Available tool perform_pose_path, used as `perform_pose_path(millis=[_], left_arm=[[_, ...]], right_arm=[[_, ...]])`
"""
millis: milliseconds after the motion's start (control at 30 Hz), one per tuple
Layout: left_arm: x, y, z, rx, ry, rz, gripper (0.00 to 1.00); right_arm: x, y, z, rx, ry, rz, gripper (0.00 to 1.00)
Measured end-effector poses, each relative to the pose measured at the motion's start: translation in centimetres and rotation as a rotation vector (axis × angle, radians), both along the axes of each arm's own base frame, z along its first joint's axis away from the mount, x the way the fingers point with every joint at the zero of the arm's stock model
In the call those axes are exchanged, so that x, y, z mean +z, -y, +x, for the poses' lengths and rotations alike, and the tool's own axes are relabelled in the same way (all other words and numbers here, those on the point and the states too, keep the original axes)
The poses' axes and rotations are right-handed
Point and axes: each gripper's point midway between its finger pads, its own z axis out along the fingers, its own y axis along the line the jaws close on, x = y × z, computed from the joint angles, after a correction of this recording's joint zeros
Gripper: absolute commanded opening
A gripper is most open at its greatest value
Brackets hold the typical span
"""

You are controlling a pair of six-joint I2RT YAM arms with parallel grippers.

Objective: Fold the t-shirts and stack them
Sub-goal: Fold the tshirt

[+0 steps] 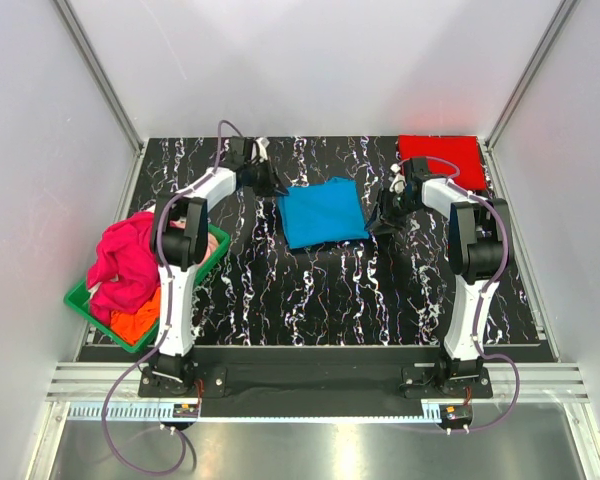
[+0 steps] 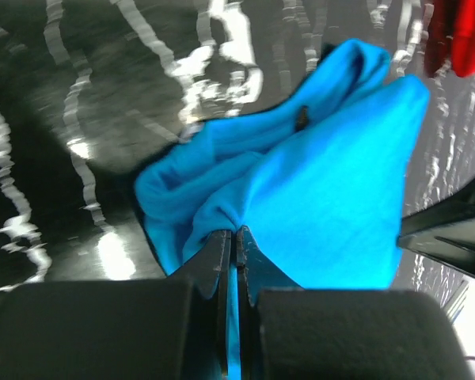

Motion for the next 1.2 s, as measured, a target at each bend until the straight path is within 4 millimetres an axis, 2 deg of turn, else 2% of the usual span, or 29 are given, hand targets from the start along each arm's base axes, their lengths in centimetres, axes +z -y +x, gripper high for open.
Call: perform_pose_path(millis=[167, 233, 300, 367, 400, 433, 467, 567, 667, 767, 833, 867, 933, 1000, 1067, 1200], left_arm=[[-0.7, -1.4, 0.7, 0.038, -0.006, -0.001, 0.00], [-0.5, -1.8, 1.1, 0.050, 0.001, 0.000, 0.10], [-0.3, -2.0, 1.5, 0.060, 0.005, 0.002, 0.11], [0.0, -2.0, 1.7, 0.060, 0.008, 0.003, 0.19], [0.2, -2.1, 1.8, 0.060, 0.009, 0.004, 0.24], [0.6, -2.1, 1.8, 0.057, 0.009, 0.006, 0.35], [0.9, -2.1, 1.9, 0.052, 0.017, 0.009, 0.39], [1.8, -2.3, 1.9, 0.052, 0.026, 0.023, 0.41], [2.7, -3.0, 0.9, 0.058, 0.012, 0.075, 0.41], [4.8, -3.5, -1.1, 0.060, 0.018, 0.118, 0.42], [6.3, -4.1, -3.8, 0.058, 0.012, 0.138, 0.44], [6.6, -4.0, -4.5, 0.052, 0.009, 0.142, 0.44], [7.2, -3.6, -7.3, 0.031, 0.005, 0.150, 0.45], [6.7, -2.7, -10.0, -0.007, -0.016, 0.159, 0.47], [5.2, -1.9, -12.1, -0.043, -0.056, 0.174, 0.48], [1.3, -1.4, -14.6, -0.079, -0.149, 0.204, 0.48]], right_arm=[[0.5, -0.5, 0.1, 0.008, 0.006, 0.029, 0.49], [1.0, -0.8, 0.4, 0.015, 0.014, 0.049, 0.52], [1.6, -1.2, 0.7, 0.024, 0.029, 0.074, 0.53], [2.2, -1.6, 1.1, 0.036, 0.048, 0.101, 0.55], [2.4, -1.8, 1.1, 0.044, 0.053, 0.117, 0.56], [2.6, -2.1, 1.2, 0.050, 0.057, 0.130, 0.57], [2.7, -2.3, 1.1, 0.058, 0.061, 0.144, 0.59], [3.0, -3.0, 1.1, 0.084, 0.071, 0.181, 0.59], [3.0, -3.7, 1.2, 0.100, 0.072, 0.199, 0.60], [2.8, -3.9, 1.2, 0.105, 0.074, 0.195, 0.60], [2.7, -3.8, 1.3, 0.108, 0.078, 0.191, 0.61], [2.7, -3.8, 1.3, 0.110, 0.079, 0.191, 0.61], [2.6, -3.8, 1.2, 0.113, 0.079, 0.191, 0.61], [2.4, -3.8, 1.0, 0.119, 0.079, 0.190, 0.61], [2.3, -3.8, 0.8, 0.127, 0.076, 0.192, 0.61], [2.0, -4.2, 0.6, 0.148, 0.071, 0.207, 0.60]])
